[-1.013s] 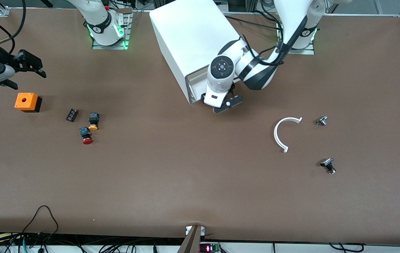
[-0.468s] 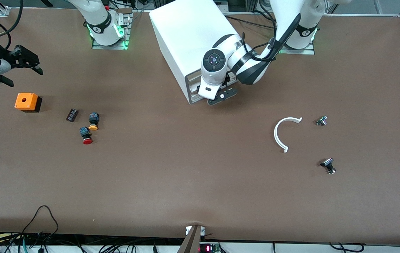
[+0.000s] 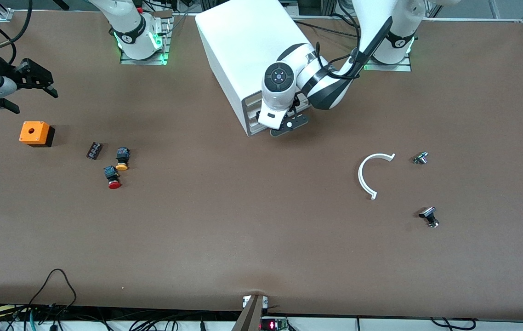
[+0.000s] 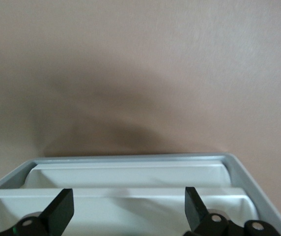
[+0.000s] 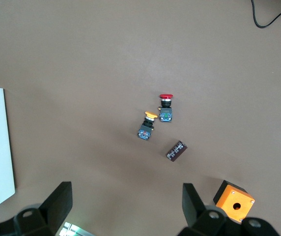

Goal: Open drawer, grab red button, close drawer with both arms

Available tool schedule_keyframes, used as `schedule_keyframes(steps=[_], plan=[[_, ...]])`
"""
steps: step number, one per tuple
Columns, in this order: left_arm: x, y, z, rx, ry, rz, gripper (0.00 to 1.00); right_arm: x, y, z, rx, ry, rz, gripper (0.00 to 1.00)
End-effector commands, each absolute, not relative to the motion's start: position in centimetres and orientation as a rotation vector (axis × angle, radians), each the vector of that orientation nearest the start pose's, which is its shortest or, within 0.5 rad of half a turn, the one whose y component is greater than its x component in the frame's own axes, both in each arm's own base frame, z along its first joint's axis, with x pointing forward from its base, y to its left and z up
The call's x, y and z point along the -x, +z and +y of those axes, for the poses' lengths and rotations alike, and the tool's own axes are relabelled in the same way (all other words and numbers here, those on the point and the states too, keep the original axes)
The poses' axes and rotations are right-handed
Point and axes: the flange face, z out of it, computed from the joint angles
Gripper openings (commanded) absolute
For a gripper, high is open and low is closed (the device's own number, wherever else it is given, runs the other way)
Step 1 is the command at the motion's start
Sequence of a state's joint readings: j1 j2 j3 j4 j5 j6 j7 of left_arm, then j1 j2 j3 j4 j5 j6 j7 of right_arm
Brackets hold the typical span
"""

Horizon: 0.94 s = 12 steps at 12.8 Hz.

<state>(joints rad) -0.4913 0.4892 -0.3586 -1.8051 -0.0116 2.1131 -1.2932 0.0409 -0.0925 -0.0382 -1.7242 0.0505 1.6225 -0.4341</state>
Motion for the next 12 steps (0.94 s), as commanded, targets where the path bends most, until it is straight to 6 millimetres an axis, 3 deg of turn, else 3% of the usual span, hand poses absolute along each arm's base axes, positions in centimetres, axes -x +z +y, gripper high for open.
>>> schedule_keyframes(steps=[1,4,8,12], plan=[[-47.4,31.0,-43.3,2.996,0.239,-0.818,0.99,-52.8,61.2,0.7,3.035,0.009,-0.641,1.0],[-51.6,34.8,-38.6,2.987,0.084,-0.897,0.99,-52.8,61.2,1.0,3.033,0.012,-0.648,1.0],[-55.6,40.0,-32.3,2.94,-0.021,-1.025,0.99,-52.8,61.4,1.9,3.024,-0.006,-0.664,0.99],[-57.8,42.4,-27.6,2.866,0.017,-0.992,0.99,-52.7,61.6,1.8,3.03,-0.014,-0.666,0.99]])
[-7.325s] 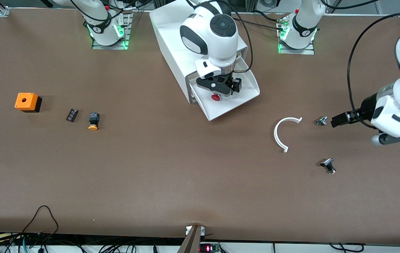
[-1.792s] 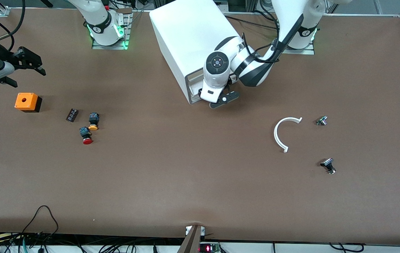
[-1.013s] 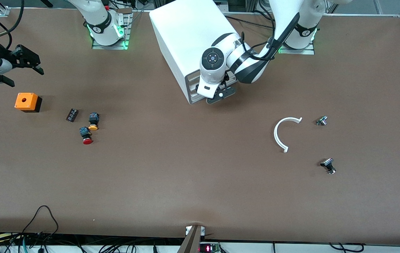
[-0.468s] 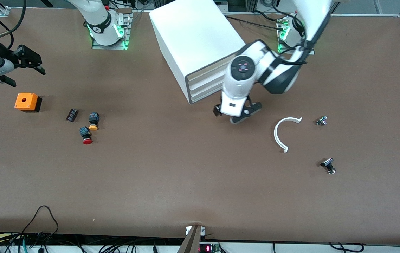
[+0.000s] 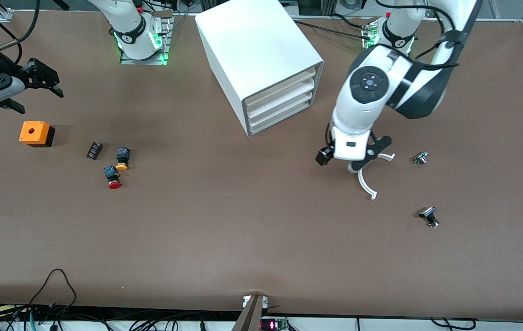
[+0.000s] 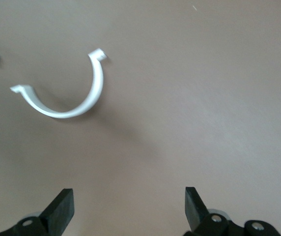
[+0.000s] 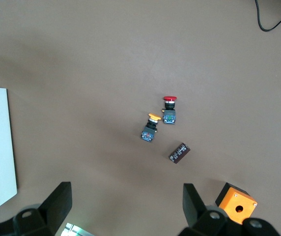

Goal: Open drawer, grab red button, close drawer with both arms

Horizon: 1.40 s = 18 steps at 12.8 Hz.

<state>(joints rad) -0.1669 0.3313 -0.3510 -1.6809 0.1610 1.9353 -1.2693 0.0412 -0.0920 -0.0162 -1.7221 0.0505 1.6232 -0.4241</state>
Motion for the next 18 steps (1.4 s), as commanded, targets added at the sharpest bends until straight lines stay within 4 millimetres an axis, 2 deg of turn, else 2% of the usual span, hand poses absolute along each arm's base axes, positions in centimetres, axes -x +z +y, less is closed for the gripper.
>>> schedule_keyframes(steps=[1,6,8,9,15,16,18], plan=[[-58.6,43.3,-26.1,2.869,0.017,-0.985,0.99,-52.8,61.6,1.8,3.033,-0.016,-0.666,1.0],[-59.7,47.6,-19.9,2.911,-0.004,-0.837,0.99,-52.6,61.9,1.5,3.035,-0.013,-0.66,1.0],[-59.7,50.2,-16.0,2.92,-0.012,-0.748,0.99,-52.6,62.0,1.3,3.035,-0.013,-0.658,1.0],[-59.5,51.5,-14.3,2.934,-0.02,-0.66,0.99,-52.6,62.0,1.3,3.037,-0.013,-0.656,1.0],[-58.7,56.0,-5.6,3.08,0.034,-0.223,0.99,-53.0,62.3,0.7,3.047,-0.025,-0.615,1.0],[-58.6,56.9,-4.9,3.095,0.038,-0.153,0.99,-53.1,62.4,0.6,3.067,-0.034,-0.534,1.0],[-58.0,58.3,-4.8,3.101,0.023,0.004,1.0,-53.5,61.7,1.2,3.116,-0.011,-0.458,1.0]])
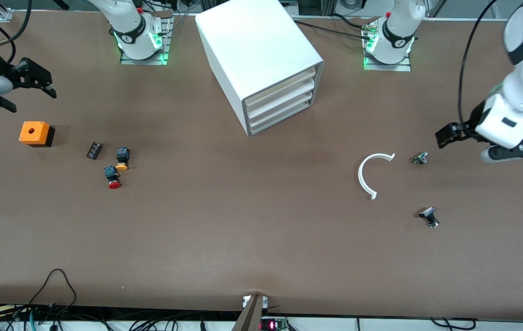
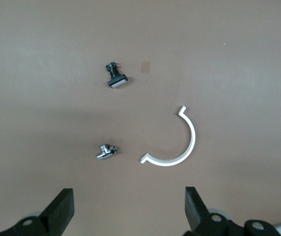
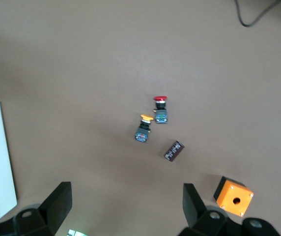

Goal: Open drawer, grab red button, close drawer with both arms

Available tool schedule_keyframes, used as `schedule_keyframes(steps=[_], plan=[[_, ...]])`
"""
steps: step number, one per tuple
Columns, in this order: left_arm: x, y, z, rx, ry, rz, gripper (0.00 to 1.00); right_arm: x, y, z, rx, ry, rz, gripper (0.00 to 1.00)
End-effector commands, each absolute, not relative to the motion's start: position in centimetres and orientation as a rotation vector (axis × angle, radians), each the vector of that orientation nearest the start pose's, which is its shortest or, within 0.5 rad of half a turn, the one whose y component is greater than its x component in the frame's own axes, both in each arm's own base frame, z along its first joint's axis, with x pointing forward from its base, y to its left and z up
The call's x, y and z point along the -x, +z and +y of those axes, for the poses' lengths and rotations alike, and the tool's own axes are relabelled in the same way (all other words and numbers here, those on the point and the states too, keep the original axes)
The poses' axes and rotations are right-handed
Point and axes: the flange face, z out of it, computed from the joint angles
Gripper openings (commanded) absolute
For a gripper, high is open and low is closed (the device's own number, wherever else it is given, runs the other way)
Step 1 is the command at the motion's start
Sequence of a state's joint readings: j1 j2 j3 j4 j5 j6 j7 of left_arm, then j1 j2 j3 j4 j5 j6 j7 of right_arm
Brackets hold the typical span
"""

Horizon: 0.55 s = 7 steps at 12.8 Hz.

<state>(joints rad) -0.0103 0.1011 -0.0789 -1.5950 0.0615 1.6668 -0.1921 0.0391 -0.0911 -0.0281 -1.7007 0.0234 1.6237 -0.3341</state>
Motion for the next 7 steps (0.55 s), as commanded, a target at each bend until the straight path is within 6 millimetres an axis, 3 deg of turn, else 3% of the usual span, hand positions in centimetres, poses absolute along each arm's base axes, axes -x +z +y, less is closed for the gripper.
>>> schedule_keyframes(steps=[1,4,7], plan=[[-57.6,59.2,-4.8,3.101,0.0,0.075,1.0,-53.7,61.5,1.4,3.122,-0.014,-0.369,0.99],[-56.7,61.2,-5.3,3.096,-0.006,0.159,1.0,-53.6,61.4,1.3,3.122,-0.003,-0.315,1.0],[-56.3,61.3,-5.6,3.094,0.027,0.169,1.0,-53.6,61.6,0.8,3.128,-0.007,-0.311,1.0]])
